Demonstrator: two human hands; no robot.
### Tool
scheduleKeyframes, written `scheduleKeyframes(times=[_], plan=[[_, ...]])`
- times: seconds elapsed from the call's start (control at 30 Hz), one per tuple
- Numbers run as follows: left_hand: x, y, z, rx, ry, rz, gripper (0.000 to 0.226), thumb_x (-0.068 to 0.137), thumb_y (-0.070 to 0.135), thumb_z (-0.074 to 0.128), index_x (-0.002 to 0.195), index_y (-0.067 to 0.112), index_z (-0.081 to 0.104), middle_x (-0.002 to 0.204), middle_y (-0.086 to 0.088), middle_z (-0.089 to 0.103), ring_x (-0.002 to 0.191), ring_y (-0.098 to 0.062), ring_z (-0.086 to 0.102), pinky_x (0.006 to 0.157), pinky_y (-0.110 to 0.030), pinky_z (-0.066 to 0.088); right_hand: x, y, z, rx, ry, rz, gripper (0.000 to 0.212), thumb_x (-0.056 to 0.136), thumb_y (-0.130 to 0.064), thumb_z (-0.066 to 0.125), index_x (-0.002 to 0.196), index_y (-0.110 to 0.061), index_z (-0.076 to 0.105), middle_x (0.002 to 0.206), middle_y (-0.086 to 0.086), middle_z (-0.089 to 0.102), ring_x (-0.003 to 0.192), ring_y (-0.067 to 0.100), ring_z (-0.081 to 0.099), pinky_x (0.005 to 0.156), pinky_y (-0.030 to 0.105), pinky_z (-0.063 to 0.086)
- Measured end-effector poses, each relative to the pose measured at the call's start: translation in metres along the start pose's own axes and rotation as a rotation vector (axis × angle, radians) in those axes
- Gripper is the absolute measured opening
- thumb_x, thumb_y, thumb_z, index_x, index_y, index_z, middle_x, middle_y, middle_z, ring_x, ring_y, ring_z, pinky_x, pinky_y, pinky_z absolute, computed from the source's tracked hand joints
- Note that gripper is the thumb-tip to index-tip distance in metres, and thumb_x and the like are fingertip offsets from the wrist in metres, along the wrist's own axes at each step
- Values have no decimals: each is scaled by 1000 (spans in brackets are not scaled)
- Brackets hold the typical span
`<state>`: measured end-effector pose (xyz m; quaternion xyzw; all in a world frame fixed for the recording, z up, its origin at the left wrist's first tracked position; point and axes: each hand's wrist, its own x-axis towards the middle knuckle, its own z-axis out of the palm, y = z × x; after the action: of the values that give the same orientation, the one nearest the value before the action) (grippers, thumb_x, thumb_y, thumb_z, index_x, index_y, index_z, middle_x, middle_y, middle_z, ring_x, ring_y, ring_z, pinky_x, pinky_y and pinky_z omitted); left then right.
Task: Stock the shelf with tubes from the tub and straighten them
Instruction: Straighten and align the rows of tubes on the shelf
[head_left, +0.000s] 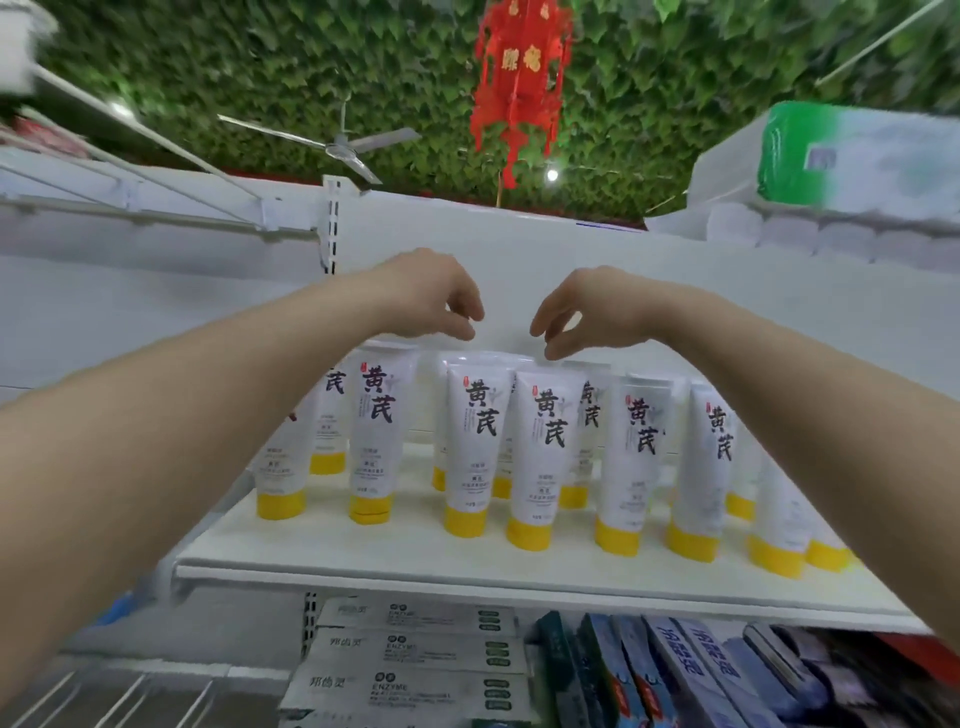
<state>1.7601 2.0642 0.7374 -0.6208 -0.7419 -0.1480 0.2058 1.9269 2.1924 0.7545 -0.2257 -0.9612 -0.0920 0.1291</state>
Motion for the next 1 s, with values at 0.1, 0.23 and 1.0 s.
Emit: scheduleKeyframes(times=[0.1,0.23,1.0], plan=[[19,8,13,49,-149,-62,33,84,31,72,115,24,67,108,6,69,100,-14,61,90,-29,47,16,7,11,-15,-74,-56,34,84,-31,72,116,-23,67,105,-9,68,97,13,61,90,28,46],[28,6,29,76,-178,-105,7,79,29,72,79,34,68,85,12,68,82,-13,63,76,-34,56,33,7,27,-51,-73,-123,16,85,-30,68,100,-25,72,78,-16,61,69,3,53,69,22,39],[34,-12,33,107,-179,-39,4,79,17,71,81,20,71,76,4,68,72,-17,62,68,-31,54,47,-1,33,-47,-79,-47,13,83,-25,72,94,-21,71,93,-1,71,88,22,66,84,36,55]])
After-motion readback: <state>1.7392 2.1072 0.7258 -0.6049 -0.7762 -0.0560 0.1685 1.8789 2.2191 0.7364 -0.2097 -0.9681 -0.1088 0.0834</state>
